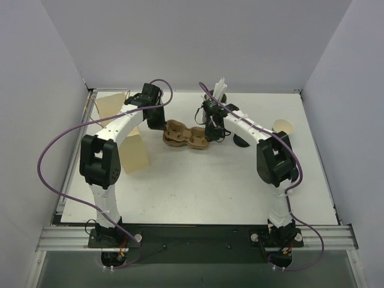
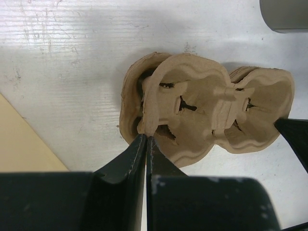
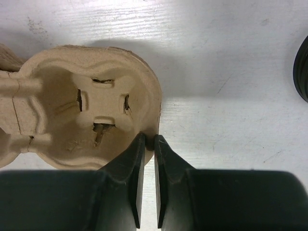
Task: Pack the takeout coffee
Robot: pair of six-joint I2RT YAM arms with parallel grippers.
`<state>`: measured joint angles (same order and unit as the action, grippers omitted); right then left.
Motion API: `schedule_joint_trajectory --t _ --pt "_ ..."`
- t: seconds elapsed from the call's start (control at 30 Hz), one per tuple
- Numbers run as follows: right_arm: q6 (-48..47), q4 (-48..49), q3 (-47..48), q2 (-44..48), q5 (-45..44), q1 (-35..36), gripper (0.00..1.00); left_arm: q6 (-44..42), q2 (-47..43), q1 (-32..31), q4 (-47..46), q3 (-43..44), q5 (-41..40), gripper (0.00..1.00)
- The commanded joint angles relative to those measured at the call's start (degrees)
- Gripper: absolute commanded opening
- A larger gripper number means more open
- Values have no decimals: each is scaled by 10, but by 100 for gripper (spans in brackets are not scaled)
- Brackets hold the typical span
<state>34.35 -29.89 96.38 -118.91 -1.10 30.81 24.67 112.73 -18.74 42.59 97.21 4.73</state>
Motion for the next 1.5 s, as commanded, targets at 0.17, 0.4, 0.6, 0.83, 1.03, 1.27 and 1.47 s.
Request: schedule_joint_trajectory --t 0.17,0.4,0.6,0.83,1.03,1.27,1.47 --pt "-13 -45 54 20 -28 4 0 -14 -39 2 -35 -6 -2 0" --pt "-21 -55 63 30 -19 6 0 -17 -59 1 -65 -25 0 0" --pt "-17 -57 41 64 -39 6 0 -16 -76 0 -72 -30 18 0" --pt "-5 -74 -18 137 -53 7 0 -16 -109 -27 -50 -40 30 0" --pt "19 -79 -152 245 -75 6 0 15 -167 -97 -50 -122 17 0" --pt "63 -51 -331 357 -84 12 2 85 -254 -187 -111 -288 -29 0" --pt "76 -27 -403 381 -95 12 24 134 -283 -240 -203 -402 -78 0"
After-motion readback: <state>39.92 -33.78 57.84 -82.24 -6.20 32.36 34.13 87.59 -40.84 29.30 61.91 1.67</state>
